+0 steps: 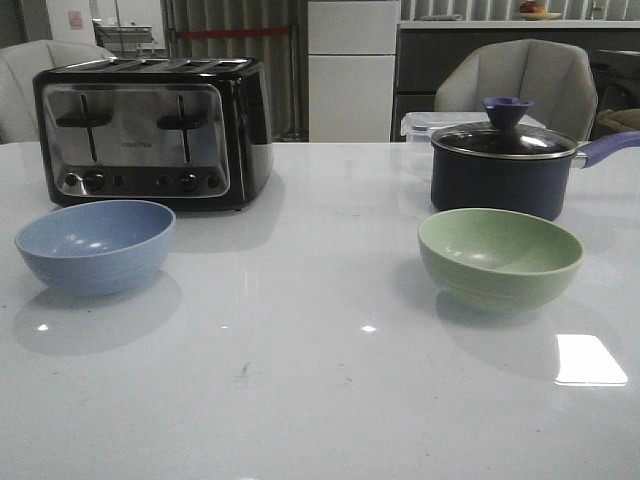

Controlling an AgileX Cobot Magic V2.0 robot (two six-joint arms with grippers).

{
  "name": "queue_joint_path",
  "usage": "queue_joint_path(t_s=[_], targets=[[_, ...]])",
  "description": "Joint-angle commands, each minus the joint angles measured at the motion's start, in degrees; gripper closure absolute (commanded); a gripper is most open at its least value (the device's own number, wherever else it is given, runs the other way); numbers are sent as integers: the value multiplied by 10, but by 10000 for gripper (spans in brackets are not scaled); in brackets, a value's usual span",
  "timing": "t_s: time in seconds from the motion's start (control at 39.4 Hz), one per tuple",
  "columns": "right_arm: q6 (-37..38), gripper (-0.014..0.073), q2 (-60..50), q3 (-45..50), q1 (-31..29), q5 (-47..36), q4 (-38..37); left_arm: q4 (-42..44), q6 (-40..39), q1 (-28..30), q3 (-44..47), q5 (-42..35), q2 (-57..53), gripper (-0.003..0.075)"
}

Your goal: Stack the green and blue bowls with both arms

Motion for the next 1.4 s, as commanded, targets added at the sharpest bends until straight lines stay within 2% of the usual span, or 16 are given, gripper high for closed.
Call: queue_joint_path(t_s=[0.0, 0.15, 0.38, 0.56, 0.94, 0.99, 1.09, 1.19, 1.3, 1.37], targets=[[0, 571, 60, -64, -1, 5, -5, -5, -3, -4, -71, 24, 54, 622], [0, 571, 133, -98, -1, 69, -5, -13, -3, -4, -120, 106, 119, 622], [0, 571, 229, -98, -1, 162, -5, -13, -3, -4, -109, 201, 194, 622], [0, 571, 293, -98, -1, 210, -5, -13, -3, -4, -86, 221, 232, 622], [0, 559, 369, -98, -1, 230, -5, -14, -3, -4, -65, 218, 245, 622], [0, 519, 375, -98, -1, 229, -5, -14, -3, -4, -65, 217, 246, 618], [-1, 351, 383, -98, -1, 229, -5, -14, -3, -4, -65, 218, 253, 602], [-1, 153, 393, -98, -1, 221, -5, -14, -3, -2, -65, 218, 257, 486], [-1, 85, 407, -98, -1, 209, -2, -14, -3, -2, -65, 216, 260, 317], [-1, 88, 423, -99, -1, 194, 16, -14, -3, -2, -65, 212, 263, 264]])
